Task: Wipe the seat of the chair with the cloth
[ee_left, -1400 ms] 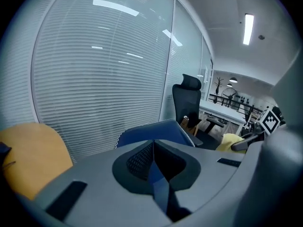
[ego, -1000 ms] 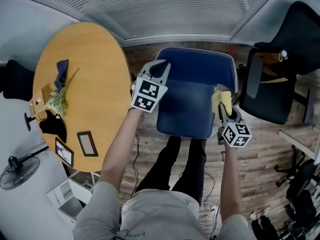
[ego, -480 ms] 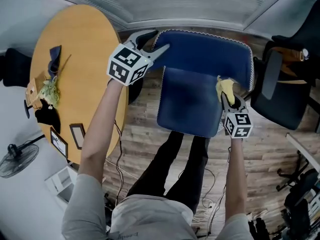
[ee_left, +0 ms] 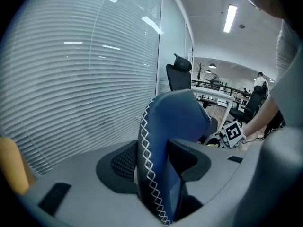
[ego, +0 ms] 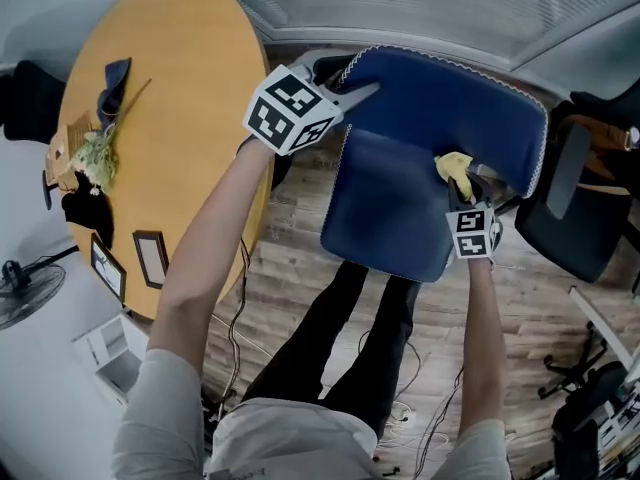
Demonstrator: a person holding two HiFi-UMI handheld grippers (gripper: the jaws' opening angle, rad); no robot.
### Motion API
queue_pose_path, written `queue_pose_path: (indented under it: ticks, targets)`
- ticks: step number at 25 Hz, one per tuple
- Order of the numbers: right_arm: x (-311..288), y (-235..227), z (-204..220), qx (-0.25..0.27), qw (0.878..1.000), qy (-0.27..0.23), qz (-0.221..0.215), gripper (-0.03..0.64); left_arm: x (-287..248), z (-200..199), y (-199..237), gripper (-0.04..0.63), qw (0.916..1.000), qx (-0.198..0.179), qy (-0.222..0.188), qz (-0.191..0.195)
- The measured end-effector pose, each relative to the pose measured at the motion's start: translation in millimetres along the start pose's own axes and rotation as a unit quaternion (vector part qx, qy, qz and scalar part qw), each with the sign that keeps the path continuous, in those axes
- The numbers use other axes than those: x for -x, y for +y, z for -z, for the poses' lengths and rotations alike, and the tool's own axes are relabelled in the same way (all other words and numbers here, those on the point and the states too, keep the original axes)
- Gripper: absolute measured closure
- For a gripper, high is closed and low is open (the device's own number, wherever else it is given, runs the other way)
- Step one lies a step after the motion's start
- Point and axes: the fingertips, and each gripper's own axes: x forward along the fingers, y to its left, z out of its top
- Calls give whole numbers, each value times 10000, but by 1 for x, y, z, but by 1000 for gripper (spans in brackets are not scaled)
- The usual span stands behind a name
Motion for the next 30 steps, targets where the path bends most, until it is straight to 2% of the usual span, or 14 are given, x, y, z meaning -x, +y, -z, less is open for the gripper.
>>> queue_pose_path:
  ticks: [6,10,19,23,30]
  targets:
    - [-20,0,19,704,9965,434,159,522,1,0,-1,383,9995,-51,-318,21]
    - [-24,-7,30,740,9952,553,335,522,0,0,-2,384,9995,-51,-322,55]
    - [-29,-24,41,738,9902,531,1058,522,2,2,2,399,9996,24,-270,87]
    - [-41,-21,58,959,9869,790,1029,522,4,4,4,405,9996,24,-274,78]
    - [-67,-11,104,956,9827,1414,715,523,3,0,2,410,9995,81,-297,-91]
